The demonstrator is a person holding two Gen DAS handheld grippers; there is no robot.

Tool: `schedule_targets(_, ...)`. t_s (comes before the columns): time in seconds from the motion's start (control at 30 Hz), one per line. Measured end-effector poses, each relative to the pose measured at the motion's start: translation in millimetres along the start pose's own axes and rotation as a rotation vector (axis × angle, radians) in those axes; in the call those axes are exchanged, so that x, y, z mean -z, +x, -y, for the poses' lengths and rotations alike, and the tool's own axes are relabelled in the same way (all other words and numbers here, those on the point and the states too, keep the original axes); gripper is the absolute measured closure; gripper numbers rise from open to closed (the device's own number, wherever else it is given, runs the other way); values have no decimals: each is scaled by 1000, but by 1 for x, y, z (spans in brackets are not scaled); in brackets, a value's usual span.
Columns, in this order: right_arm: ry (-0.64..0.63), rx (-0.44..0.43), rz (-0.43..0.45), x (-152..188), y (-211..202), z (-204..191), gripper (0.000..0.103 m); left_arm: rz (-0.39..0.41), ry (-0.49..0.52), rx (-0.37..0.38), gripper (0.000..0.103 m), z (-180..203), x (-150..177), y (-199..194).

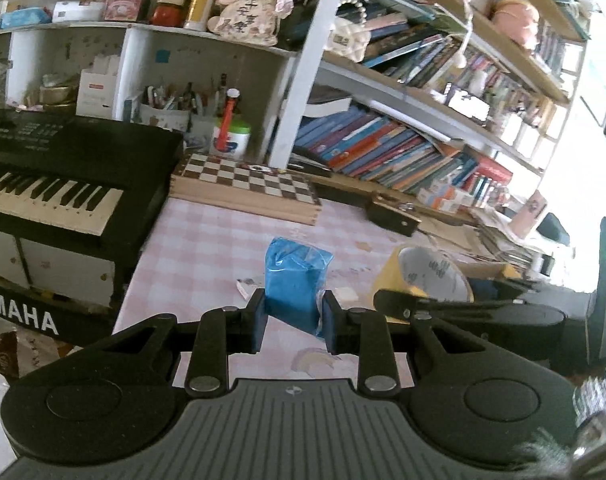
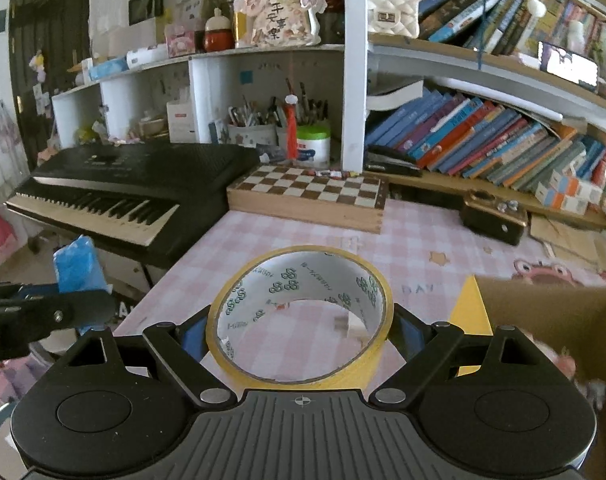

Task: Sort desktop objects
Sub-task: 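Lift the blue pouch with the left tool while the right tool lifts the tape roll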

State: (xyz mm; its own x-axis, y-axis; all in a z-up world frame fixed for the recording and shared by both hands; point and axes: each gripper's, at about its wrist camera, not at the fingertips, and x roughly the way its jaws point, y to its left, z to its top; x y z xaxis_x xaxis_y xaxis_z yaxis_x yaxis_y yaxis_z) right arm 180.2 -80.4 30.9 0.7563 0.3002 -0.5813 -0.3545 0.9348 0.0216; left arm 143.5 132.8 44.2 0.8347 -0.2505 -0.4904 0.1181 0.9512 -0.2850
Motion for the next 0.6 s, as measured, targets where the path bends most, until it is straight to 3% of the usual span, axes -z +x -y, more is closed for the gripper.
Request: schedule_targets(0.6, 95, 24, -50, 76, -96, -19, 13, -59, 43, 138, 78, 26, 53, -77)
